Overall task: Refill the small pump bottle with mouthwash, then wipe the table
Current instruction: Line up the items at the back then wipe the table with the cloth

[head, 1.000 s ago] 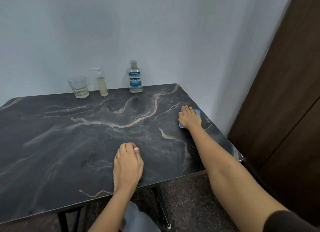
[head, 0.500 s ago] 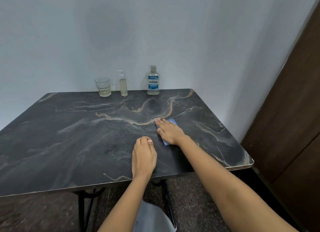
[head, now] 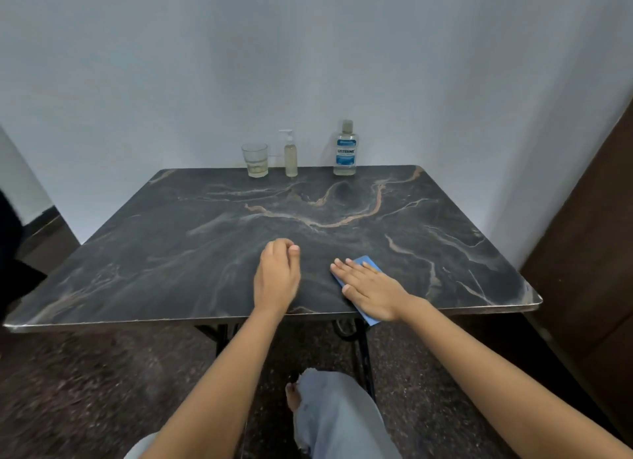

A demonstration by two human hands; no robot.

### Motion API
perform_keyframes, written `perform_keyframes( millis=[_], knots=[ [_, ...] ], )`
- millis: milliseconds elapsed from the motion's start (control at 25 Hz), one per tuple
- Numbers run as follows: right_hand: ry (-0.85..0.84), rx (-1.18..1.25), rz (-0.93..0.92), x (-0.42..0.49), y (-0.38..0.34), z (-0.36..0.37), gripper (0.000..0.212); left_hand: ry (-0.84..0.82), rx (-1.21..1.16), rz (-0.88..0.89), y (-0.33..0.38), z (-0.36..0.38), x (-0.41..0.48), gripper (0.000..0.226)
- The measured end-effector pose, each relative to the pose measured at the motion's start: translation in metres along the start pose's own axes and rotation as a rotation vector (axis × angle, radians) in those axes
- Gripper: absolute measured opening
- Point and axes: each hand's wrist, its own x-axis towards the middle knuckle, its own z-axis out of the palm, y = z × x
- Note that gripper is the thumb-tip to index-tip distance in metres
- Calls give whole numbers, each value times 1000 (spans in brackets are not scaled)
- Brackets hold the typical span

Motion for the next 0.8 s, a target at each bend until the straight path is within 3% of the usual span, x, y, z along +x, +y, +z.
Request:
perform_keyframes(
  millis=[200, 360, 600, 800],
  knots=[
    [-6, -19, -171, 23, -46, 10, 52, 74, 192, -110, -73, -62, 9, 24],
    [27, 7, -225, 63, -87, 14, 51, 47, 226, -145, -91, -71, 15, 23],
    [26, 54, -70, 137, -87, 10, 52, 36, 228, -155, -98, -67, 14, 24],
    [77, 62, 152, 174, -20, -11, 53, 77, 180, -175, -101, -67, 13, 27]
  ],
)
